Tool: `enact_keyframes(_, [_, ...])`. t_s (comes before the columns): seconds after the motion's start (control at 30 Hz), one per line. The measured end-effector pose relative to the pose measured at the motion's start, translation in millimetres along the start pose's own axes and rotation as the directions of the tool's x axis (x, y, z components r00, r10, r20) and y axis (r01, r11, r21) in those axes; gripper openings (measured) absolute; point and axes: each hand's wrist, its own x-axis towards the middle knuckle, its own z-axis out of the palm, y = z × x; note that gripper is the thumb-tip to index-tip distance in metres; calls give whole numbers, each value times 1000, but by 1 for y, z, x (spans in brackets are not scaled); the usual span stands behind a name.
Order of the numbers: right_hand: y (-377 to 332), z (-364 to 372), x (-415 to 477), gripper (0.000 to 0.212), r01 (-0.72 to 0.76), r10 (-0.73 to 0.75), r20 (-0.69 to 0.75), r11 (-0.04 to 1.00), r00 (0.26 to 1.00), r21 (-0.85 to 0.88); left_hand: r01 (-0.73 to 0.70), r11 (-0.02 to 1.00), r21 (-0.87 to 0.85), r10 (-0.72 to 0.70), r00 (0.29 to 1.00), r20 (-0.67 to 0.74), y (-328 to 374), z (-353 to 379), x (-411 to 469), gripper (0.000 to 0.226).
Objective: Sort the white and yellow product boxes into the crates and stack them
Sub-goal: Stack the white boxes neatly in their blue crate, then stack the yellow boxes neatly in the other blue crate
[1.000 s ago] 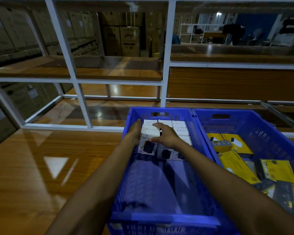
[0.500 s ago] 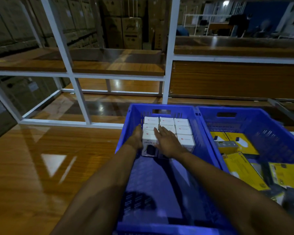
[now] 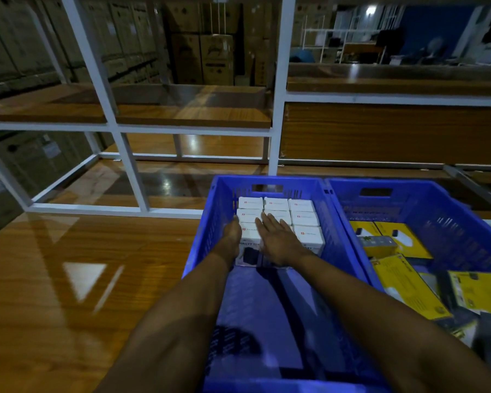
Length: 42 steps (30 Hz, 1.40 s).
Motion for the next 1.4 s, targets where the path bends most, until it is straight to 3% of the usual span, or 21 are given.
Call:
enact_keyframes(0.2, [4,-16,-1,95,-23,21,86,999,996,24,-13,986,165,14,1000,-6,-43,-8,119,47])
enact_keyframes(0.3, [4,-24,-8,100,-53,44,90,995,995,90,-87,952,293,97,995,-21,1,1,44,52])
enact_keyframes(0.4, [6,-37,-16,104,-116,107,46,963,993,243,-211,839,501,224,974,35,41,13,-34,45])
enact_keyframes(0.5, [9,-51,-27,98,-168,187,-15,913,982,371,-333,781,528,374,927,30,54,23,-59,47])
enact_keyframes(0.6, [16,-62,-46,85,-158,244,-142,882,959,444,-468,665,582,470,868,160,65,43,-87,43])
enact_keyframes(0.67, [23,-70,-63,75,-112,259,-248,868,933,484,-526,630,572,504,837,215,72,59,-106,40])
enact_keyframes(0.8, [39,-97,-99,58,-93,373,-375,803,849,589,-596,655,464,499,803,327,68,97,-136,37])
enact_keyframes(0.93, [64,-124,-133,47,-93,460,-404,742,790,663,-667,653,360,495,735,464,57,136,-161,35])
enact_keyframes(1.1, [117,-142,-176,39,-86,472,-393,718,789,691,-612,766,195,419,706,572,37,181,-179,30])
enact_keyframes(1.27, [182,-141,-206,39,-172,497,-330,722,803,670,-728,541,420,369,655,659,24,222,-168,23])
enact_keyframes(1.4, [226,-137,-215,40,-212,466,-258,739,846,640,-777,143,613,201,629,751,14,248,-167,48])
